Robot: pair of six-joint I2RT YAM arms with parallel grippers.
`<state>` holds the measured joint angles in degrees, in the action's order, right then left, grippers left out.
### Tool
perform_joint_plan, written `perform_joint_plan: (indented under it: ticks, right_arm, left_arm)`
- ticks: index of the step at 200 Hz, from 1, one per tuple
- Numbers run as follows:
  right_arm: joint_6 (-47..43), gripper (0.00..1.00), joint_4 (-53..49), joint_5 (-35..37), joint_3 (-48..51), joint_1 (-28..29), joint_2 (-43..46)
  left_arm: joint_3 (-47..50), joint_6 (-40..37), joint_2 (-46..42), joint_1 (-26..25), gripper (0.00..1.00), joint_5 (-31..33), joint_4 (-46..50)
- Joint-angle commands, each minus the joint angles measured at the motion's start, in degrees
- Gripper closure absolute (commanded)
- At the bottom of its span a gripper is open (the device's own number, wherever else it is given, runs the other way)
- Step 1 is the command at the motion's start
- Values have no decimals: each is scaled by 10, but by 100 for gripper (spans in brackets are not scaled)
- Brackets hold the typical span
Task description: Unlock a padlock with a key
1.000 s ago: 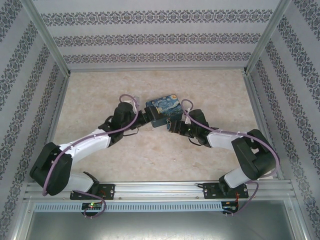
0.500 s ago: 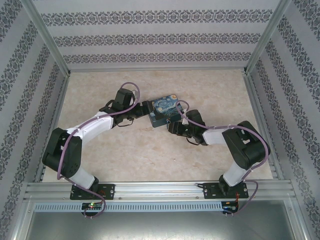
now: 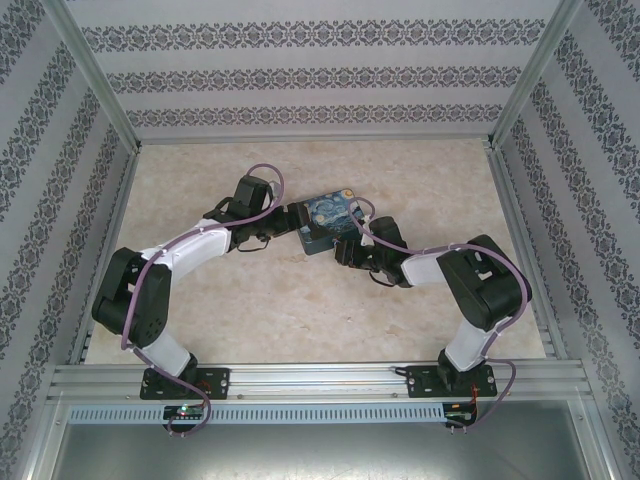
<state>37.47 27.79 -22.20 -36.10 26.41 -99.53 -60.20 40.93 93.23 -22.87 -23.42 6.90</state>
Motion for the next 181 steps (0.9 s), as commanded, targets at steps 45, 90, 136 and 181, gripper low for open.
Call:
perform_joint_plan:
  ticks: [45, 90, 136, 181]
  right_arm:
    - [-6, 97, 12, -7, 22, -4, 2]
    - [-10, 100, -7, -5, 29, -14, 14]
    - [17, 100, -13, 0, 34, -18, 20]
    - [58, 100, -8, 7, 42, -20, 13]
  left_arm:
    - [-16, -19, 6, 13, 14, -5, 10]
    - [-39, -52, 14, 5, 14, 25, 48]
    - [-95, -118, 49, -40, 15, 116, 128]
    - [-130, -152, 83, -81, 15, 200, 178]
